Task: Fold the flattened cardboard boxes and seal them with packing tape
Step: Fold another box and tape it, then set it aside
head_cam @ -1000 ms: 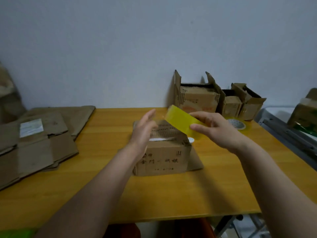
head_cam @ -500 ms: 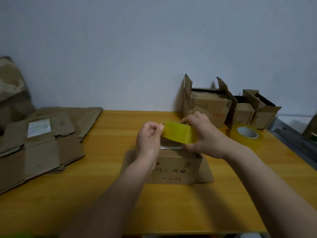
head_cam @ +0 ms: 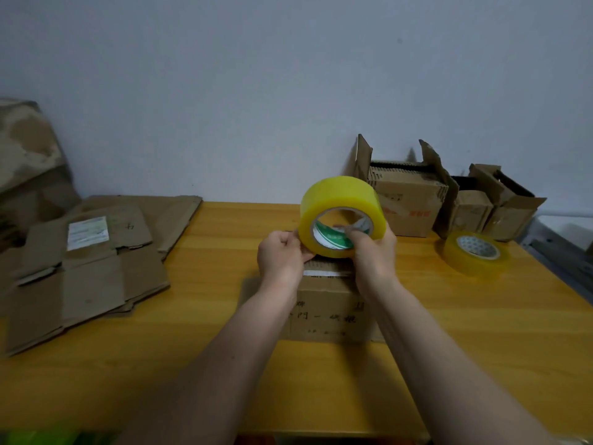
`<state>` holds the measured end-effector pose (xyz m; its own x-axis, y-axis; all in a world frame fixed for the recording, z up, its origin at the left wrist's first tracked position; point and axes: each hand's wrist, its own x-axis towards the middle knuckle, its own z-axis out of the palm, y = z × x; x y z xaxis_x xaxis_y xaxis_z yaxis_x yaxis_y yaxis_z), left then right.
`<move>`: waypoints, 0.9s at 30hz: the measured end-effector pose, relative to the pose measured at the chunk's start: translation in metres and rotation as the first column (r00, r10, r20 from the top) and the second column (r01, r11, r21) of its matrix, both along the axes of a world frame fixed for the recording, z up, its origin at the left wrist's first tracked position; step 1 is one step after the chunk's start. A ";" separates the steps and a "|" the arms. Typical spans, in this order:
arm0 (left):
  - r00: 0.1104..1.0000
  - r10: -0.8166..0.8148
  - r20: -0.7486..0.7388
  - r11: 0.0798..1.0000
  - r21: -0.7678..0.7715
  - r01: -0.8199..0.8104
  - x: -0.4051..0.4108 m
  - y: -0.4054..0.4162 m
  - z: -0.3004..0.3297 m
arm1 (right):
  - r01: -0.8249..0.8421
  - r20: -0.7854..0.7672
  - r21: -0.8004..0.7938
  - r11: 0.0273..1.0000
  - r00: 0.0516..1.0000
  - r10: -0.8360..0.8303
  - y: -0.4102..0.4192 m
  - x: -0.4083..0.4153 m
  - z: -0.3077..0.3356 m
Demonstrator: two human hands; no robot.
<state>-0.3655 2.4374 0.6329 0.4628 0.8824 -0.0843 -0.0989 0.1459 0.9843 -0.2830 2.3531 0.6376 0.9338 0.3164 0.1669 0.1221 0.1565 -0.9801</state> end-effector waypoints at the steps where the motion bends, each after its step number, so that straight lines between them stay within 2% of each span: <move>1: 0.998 0.051 -0.045 0.996 0.071 -0.048 -0.002 0.004 0.001 | 0.018 0.013 -0.034 0.999 1.000 -0.017 -0.001 0.003 0.001; 3: 0.985 0.107 -0.134 0.976 0.204 -0.079 -0.008 0.013 0.004 | 0.025 -0.002 -0.078 0.997 1.000 -0.026 -0.003 0.006 0.001; 5: 0.967 0.106 -0.233 0.958 0.284 -0.036 -0.013 0.018 0.004 | 0.016 0.000 -0.122 0.992 1.000 -0.016 -0.002 0.007 0.001; 8: 0.945 0.120 -0.304 0.955 0.296 -0.025 -0.020 0.024 0.003 | 0.013 0.071 -0.164 0.986 0.997 -0.001 0.001 0.005 0.005; 11: 0.938 0.182 -0.294 0.968 0.219 -0.119 -0.033 0.042 0.005 | 0.050 0.144 -0.230 0.972 0.989 -0.017 -0.003 0.012 0.004; 17: 0.967 0.076 -0.244 0.993 -0.074 -0.097 -0.030 0.059 -0.012 | 0.115 0.162 -0.242 0.963 0.984 -0.077 0.003 0.016 0.001; 24: 0.971 0.101 -0.218 0.979 -0.151 -0.136 -0.030 0.065 -0.031 | 0.149 0.288 -0.232 0.961 0.954 -0.078 0.014 0.008 0.004; 27: 0.962 0.078 -0.261 0.979 -0.162 -0.123 -0.027 0.067 -0.040 | 0.154 0.326 -0.247 0.957 0.943 -0.067 0.017 0.005 0.003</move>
